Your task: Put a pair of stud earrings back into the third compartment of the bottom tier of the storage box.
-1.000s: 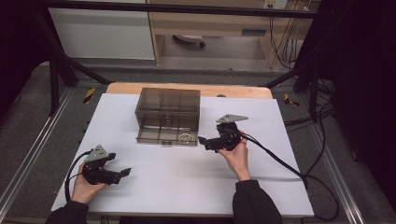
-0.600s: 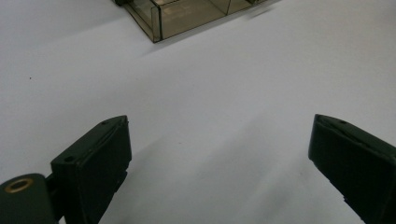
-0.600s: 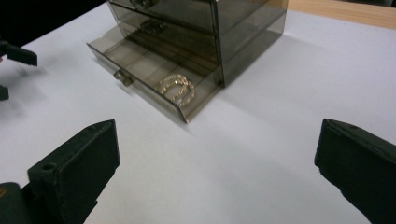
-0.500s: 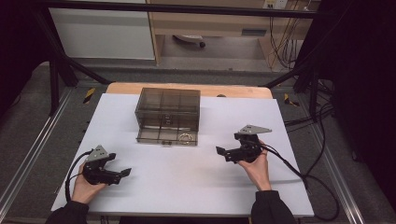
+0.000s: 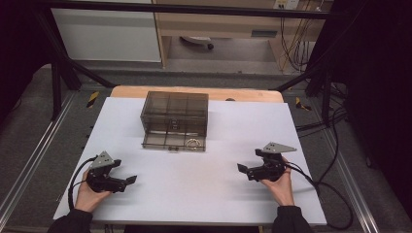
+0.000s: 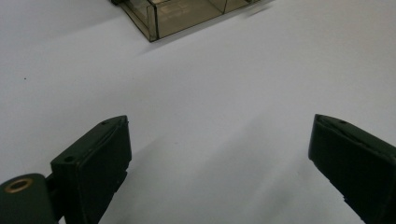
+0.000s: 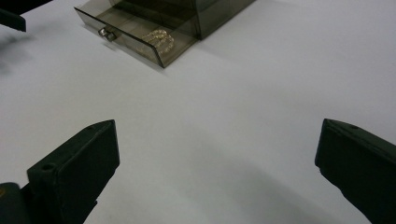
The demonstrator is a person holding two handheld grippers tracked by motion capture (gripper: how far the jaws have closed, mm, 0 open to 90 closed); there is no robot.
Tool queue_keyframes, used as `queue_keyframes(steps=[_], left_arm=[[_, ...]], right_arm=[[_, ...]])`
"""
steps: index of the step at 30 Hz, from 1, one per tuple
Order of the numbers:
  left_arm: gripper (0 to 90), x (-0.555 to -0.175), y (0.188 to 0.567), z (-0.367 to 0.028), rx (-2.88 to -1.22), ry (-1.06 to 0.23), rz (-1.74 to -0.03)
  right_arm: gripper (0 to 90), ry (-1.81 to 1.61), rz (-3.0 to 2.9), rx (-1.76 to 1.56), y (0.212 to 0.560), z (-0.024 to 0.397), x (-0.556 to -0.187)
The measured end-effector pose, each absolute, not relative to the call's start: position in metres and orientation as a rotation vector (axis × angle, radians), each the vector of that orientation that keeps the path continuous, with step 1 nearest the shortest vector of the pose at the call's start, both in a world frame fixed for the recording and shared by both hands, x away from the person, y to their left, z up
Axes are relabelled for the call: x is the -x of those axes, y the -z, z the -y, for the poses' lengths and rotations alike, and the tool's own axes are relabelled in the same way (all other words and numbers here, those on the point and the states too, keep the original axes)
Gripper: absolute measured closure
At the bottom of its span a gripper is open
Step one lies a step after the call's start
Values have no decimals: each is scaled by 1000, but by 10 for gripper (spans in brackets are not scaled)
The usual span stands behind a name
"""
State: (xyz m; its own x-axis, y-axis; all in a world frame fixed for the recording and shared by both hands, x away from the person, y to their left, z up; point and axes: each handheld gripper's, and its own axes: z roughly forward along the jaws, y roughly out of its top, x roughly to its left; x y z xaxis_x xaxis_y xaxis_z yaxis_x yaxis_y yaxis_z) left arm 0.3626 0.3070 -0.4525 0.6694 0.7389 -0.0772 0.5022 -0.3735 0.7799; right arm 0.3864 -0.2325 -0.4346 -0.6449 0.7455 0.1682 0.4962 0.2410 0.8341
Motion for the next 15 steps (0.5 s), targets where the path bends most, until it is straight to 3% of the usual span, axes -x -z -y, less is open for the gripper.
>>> queue_keyframes(steps=[15], left_arm=[[59,-362,453,-306,-2062,-366,-945]], right_arm=[[6,-1342,-2273,-1186,453,263,-369]])
